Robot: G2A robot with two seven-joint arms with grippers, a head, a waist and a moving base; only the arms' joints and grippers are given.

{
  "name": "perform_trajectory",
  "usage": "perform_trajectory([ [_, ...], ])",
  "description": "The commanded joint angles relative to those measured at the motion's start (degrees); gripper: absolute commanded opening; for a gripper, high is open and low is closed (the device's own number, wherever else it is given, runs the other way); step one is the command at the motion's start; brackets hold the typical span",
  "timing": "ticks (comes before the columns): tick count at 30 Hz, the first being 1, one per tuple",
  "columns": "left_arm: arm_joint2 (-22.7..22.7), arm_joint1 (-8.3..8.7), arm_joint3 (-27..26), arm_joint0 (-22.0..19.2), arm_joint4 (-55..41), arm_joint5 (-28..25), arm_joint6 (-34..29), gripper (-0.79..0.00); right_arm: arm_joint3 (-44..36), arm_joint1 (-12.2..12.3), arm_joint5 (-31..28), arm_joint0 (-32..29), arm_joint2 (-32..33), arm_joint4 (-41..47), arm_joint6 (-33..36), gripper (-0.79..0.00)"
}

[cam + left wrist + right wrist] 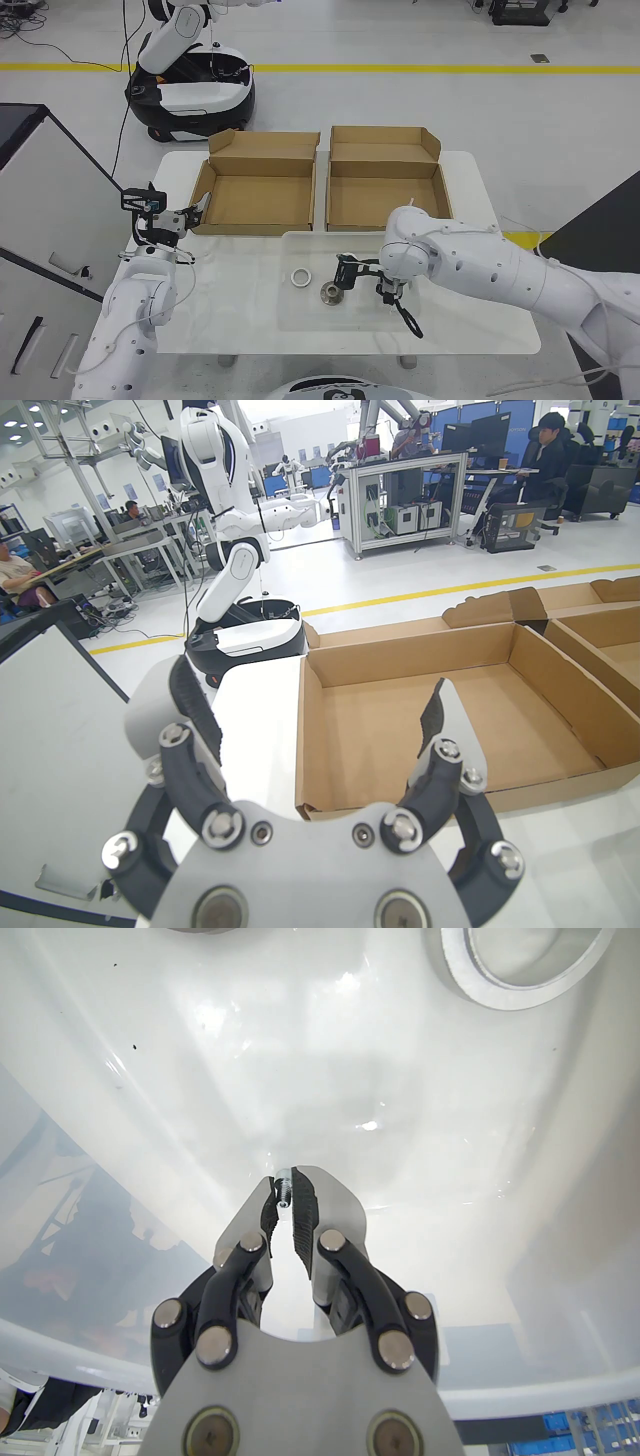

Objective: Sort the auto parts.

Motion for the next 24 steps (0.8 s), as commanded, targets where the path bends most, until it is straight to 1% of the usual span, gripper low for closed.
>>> perform_trajectory([
  [1,0.0,0.0,0.0,0.0,0.0,0.0,0.0,0.0,-0.06,-0.02,0.04,0.02,0.0,0.09,0.0,-0.785],
  [7,0.0,0.0,0.0,0.0,0.0,0.0,0.0,0.0,-1.09,0.11,0.96,0.68,0.0,0.08,0.0,-0.785],
  [12,0.0,0.0,0.0,0.0,0.0,0.0,0.0,0.0,-3.16,0.7,2.54,1.92,0.7,1.27,0.0,-0.785],
  [24,0.0,0.0,0.0,0.0,0.0,0.0,0.0,0.0,-7.62,3.19,4.81,2.55,6.39,5.33,-0.16,-0.785],
])
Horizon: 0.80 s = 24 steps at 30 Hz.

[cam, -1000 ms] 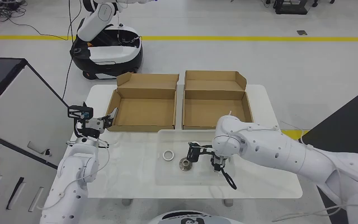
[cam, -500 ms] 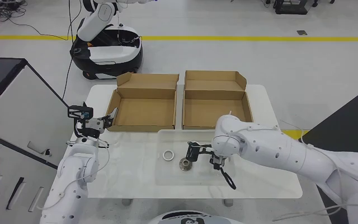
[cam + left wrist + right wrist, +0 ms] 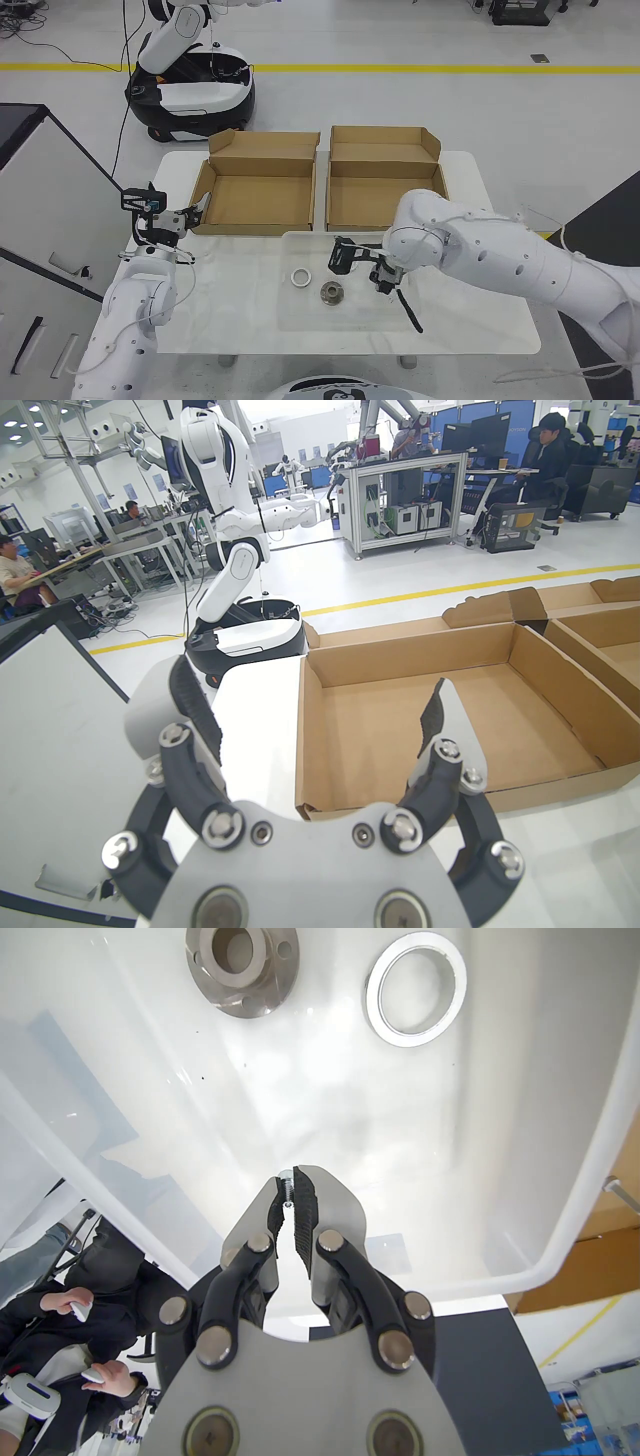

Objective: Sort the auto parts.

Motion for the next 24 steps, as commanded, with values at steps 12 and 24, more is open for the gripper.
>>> perform_trajectory([
  [12,0.0,0.0,0.0,0.0,0.0,0.0,0.0,0.0,-3.01,3.11,0.2,-2.3,9.8,9.55,-4.13,-0.785],
  [24,0.0,0.0,0.0,0.0,0.0,0.0,0.0,0.0,0.35,7.17,-1.72,-7.7,22.22,20.56,-9.86,-0.785],
])
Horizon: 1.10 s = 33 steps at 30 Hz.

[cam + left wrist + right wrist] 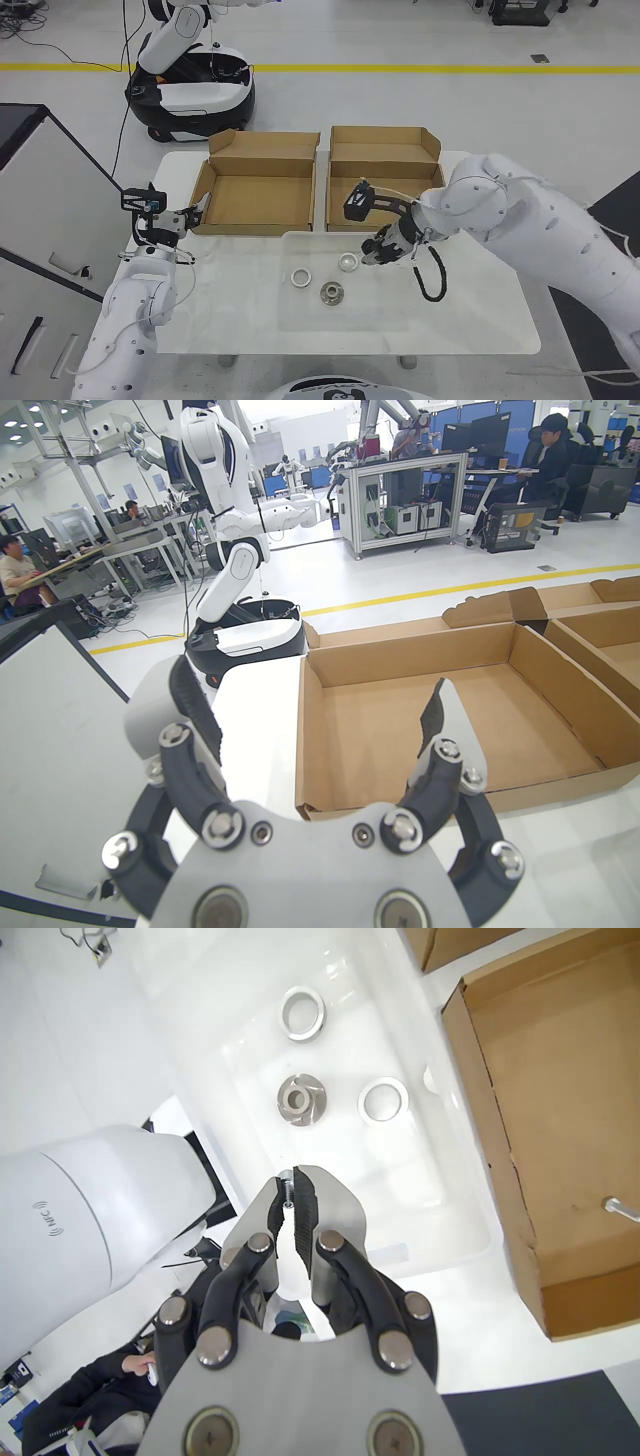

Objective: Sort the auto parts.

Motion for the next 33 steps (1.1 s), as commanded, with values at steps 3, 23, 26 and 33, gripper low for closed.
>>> perform_trajectory([
  [3,0.0,0.0,0.0,0.0,0.0,0.0,0.0,0.0,1.25,1.34,-2.43,-2.24,4.4,4.64,-0.91,-0.785],
  [23,0.0,0.0,0.0,0.0,0.0,0.0,0.0,0.0,6.49,4.21,-17.56,-9.6,19.2,30.67,-0.37,-0.785],
  [26,0.0,0.0,0.0,0.0,0.0,0.0,0.0,0.0,6.96,4.17,-18.86,-9.74,20.16,33.76,0.45,-0.785],
  [33,0.0,0.0,0.0,0.0,0.0,0.0,0.0,0.0,6.69,3.68,-19.79,-9.57,20.77,43.27,-0.26,-0.785],
])
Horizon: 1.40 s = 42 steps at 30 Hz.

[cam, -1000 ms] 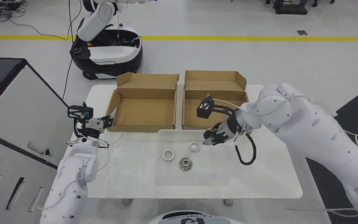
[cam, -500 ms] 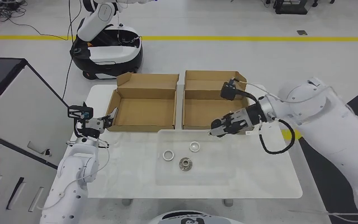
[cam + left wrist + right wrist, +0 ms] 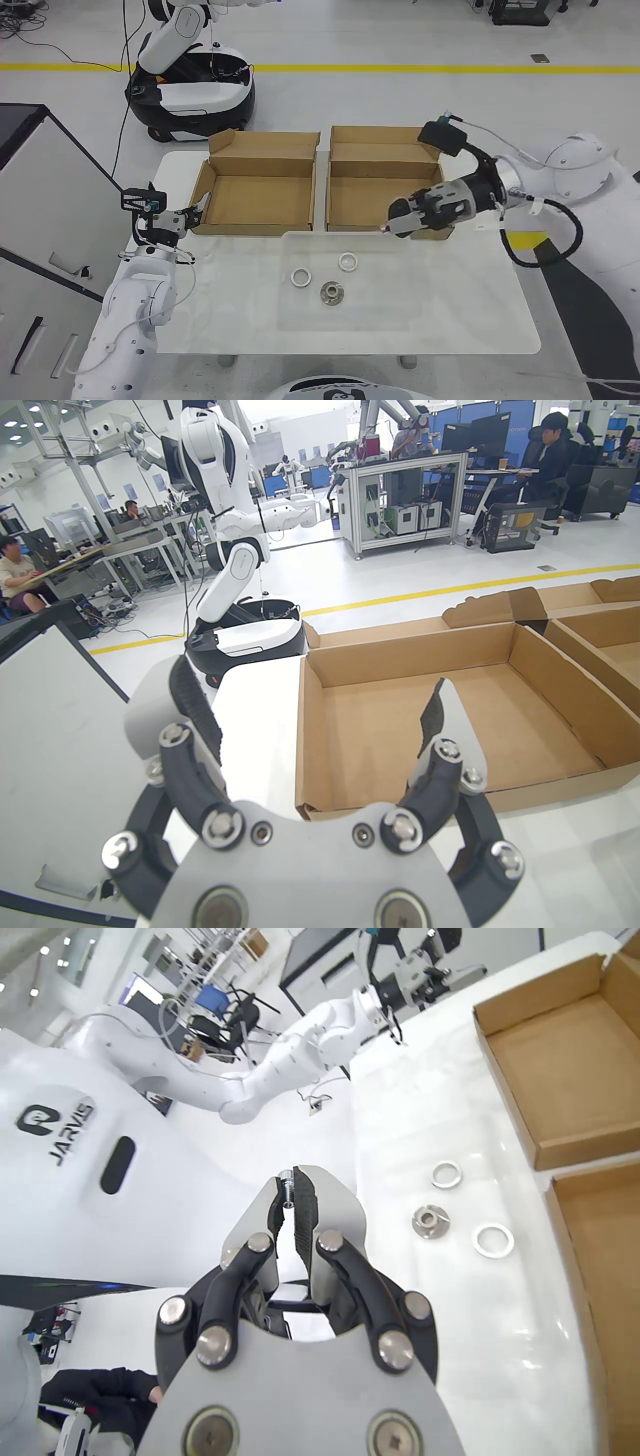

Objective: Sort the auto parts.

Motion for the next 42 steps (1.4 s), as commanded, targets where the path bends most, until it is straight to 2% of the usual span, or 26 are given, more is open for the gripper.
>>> perform_trajectory([
  [1,0.0,0.0,0.0,0.0,0.0,0.0,0.0,0.0,0.19,-0.1,-0.15,0.23,0.2,1.56,-0.14,-0.785],
  [23,0.0,0.0,0.0,0.0,0.0,0.0,0.0,0.0,-0.51,-0.82,-0.49,0.59,-0.63,3.02,-1.53,-0.785],
  [25,0.0,0.0,0.0,0.0,0.0,0.0,0.0,0.0,-1.03,-1.07,-0.17,-0.33,-0.4,6.98,-2.82,-0.785],
  [30,0.0,0.0,0.0,0.0,0.0,0.0,0.0,0.0,0.46,-1.52,0.56,-1.31,1.34,18.78,0.52,-0.785],
  [42,0.0,0.0,0.0,0.0,0.0,0.0,0.0,0.0,-0.09,-3.76,5.79,-1.65,3.75,32.28,5.79,-0.785],
])
